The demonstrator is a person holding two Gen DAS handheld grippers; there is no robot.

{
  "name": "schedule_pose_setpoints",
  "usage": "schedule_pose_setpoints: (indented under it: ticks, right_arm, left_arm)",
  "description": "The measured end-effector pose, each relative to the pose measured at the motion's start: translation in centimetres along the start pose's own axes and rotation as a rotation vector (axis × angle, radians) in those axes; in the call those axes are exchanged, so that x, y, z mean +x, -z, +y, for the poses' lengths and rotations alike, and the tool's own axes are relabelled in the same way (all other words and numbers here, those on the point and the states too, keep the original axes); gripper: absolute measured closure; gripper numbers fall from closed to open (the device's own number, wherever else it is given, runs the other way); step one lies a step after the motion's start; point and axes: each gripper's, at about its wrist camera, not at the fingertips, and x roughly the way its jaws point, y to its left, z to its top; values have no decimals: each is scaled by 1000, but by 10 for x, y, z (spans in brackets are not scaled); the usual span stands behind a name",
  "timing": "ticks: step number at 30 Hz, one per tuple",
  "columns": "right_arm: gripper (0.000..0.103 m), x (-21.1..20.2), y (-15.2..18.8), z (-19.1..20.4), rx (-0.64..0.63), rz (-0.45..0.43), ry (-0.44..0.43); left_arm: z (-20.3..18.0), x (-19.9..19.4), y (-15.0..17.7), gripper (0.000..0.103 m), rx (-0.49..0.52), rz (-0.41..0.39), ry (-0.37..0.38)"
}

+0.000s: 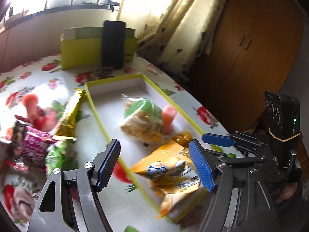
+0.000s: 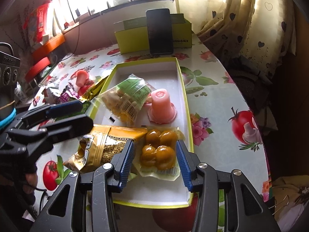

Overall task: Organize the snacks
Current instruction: 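Lower the chip bag and egg-yolk tray into the box lid and open both grippers, then withdraw both open grippers from the box lid toward the snack pile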

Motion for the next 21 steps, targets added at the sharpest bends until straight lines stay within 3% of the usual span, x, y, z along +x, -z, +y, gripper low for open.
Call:
schedule_pose_setpoints:
  ticks: [7,11,15,21]
  right_arm:
    - [60,-14,2,-2,21,-23,-14]
    - [60,-20,8,12,-30,-10,-57]
    - [60,-13,12,18,-41,2,-41]
    - [60,-19,10,14,-25,-13,-19]
  left_arm:
    - [8,-14,8,29,6,5,-41]
    - [3,-11,17,29,55,63,-54]
    - [-4,2,26,29,100,131,-107]
    - [-12,6,32,29,122,150,-75]
